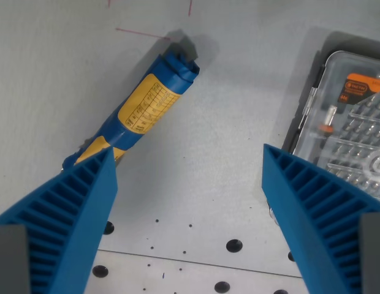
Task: Move above the blue bag
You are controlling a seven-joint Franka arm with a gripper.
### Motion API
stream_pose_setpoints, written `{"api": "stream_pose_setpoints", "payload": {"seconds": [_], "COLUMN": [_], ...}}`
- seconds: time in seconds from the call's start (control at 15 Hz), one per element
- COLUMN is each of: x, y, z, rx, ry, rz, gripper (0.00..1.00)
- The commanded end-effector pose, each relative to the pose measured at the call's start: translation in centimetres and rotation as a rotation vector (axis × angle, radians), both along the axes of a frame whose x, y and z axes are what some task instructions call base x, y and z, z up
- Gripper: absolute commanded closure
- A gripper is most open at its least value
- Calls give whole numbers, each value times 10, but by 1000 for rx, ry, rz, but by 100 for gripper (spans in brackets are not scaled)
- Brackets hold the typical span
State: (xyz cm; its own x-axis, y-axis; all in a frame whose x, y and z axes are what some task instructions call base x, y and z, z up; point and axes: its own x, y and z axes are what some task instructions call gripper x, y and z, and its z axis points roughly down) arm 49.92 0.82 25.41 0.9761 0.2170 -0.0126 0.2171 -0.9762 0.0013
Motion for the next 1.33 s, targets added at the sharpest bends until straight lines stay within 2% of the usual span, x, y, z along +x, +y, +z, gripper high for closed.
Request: {"api": "stream_pose_setpoints", "payload": {"seconds": [0.07,0.6,1.33], "x": [0,0,-4], "y": [0,1,9], "z": [1,0,-17], "rx": [0,0,1], "ry": [-3,-5,-54], "rz": [0,-40,-251], "gripper": [0,0,0]}}
